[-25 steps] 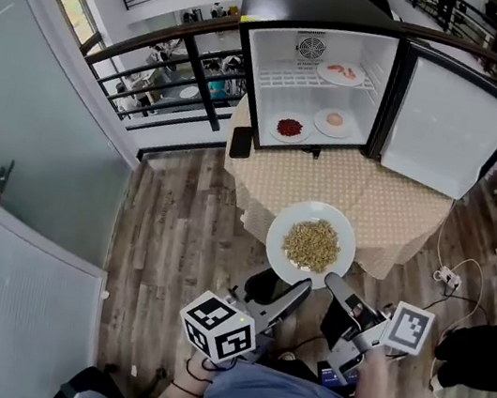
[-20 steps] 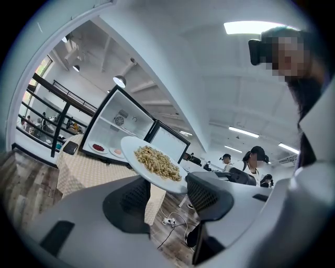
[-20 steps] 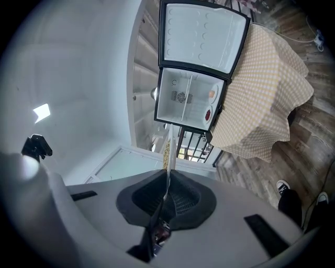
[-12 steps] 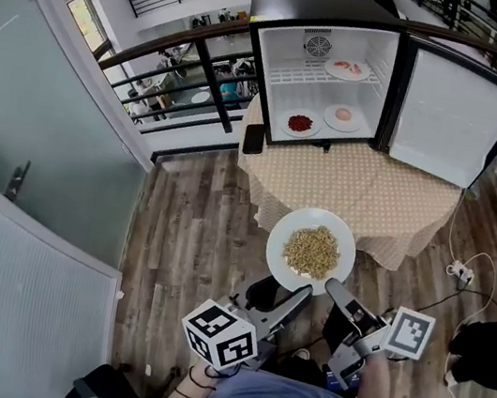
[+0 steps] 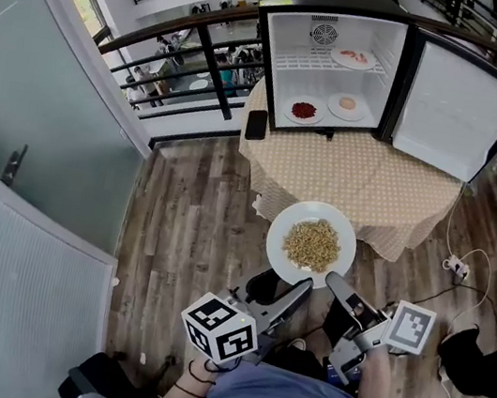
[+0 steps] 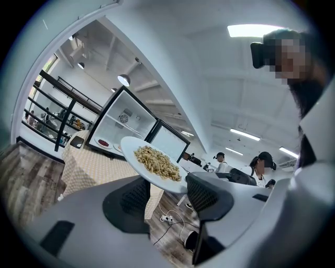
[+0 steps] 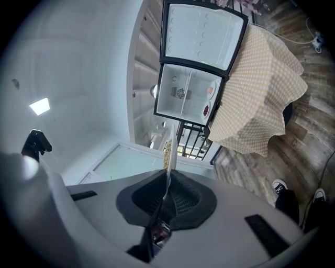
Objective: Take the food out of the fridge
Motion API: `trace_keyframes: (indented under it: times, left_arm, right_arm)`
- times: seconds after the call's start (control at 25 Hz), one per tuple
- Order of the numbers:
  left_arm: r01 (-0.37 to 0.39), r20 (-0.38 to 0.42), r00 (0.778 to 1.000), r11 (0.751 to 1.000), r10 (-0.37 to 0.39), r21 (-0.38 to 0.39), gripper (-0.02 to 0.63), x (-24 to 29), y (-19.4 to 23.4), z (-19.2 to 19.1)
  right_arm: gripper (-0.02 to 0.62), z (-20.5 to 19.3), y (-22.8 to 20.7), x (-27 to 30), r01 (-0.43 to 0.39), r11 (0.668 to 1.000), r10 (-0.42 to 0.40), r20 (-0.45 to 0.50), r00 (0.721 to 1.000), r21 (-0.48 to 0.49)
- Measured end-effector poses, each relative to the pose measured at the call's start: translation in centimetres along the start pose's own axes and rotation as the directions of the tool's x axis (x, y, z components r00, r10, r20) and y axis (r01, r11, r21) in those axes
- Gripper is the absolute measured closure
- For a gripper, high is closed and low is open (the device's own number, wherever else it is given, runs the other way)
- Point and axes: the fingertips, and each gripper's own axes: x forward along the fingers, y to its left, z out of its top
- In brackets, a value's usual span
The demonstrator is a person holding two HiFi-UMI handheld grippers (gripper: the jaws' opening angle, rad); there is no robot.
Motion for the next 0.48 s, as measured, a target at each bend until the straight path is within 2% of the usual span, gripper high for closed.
trace_keyframes:
  times: [0.48]
  left_arm:
    - [0.022,0.002,1.000,1.000,-0.022,0.011,0.383,0.24,0.17,0.24]
  right_arm:
    - [0.568,0.24,-0.02,0.19,-0.002,1.000,0.002,-0.001,1.000,-0.009]
